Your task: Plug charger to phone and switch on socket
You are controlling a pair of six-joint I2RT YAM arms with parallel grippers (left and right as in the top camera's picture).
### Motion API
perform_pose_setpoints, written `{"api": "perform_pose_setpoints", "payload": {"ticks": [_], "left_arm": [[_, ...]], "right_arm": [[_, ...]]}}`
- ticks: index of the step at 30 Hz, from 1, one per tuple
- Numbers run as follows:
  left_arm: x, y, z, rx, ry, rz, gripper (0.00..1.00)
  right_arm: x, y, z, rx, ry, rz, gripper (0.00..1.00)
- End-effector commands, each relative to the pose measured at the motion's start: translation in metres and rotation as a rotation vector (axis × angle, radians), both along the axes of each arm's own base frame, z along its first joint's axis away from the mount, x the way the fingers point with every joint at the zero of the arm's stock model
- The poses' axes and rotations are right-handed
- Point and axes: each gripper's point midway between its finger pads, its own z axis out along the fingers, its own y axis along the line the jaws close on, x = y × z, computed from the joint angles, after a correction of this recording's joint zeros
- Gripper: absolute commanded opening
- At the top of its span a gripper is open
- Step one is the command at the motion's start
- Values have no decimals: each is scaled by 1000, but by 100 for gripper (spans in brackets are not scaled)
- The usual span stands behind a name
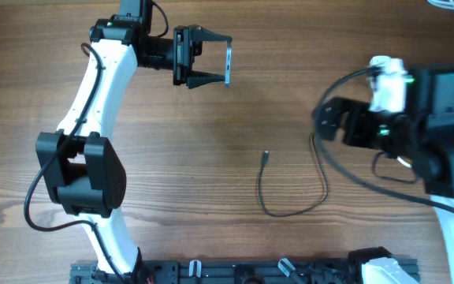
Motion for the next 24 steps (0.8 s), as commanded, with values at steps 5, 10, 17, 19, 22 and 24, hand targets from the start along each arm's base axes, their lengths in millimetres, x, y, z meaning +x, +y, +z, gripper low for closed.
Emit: {"api": "perform_pose_setpoints", "payload": {"ticks": [5,10,17,19,22,24], "left_arm": [[-9,-3,27,-53,-74,-24,63],[-11,-9,23,-33,-76,-33,63],[-11,-12,17,4,-80,-29,63],[-11,-12,17,4,-80,-29,63],[-11,-12,17,4,-80,-29,63],[-11,-12,17,4,-80,-29,58]], "right_arm": [[4,64,26,-136,-66,92,96],[16,103,50,-251,-109,101,96],[49,143,65,-264,-201,-6,89],[57,150,62,-256,-207,-13,86],[66,162,54,-249,-204,-6,85],[69,165,49,-254,-198,-6,82]]}}
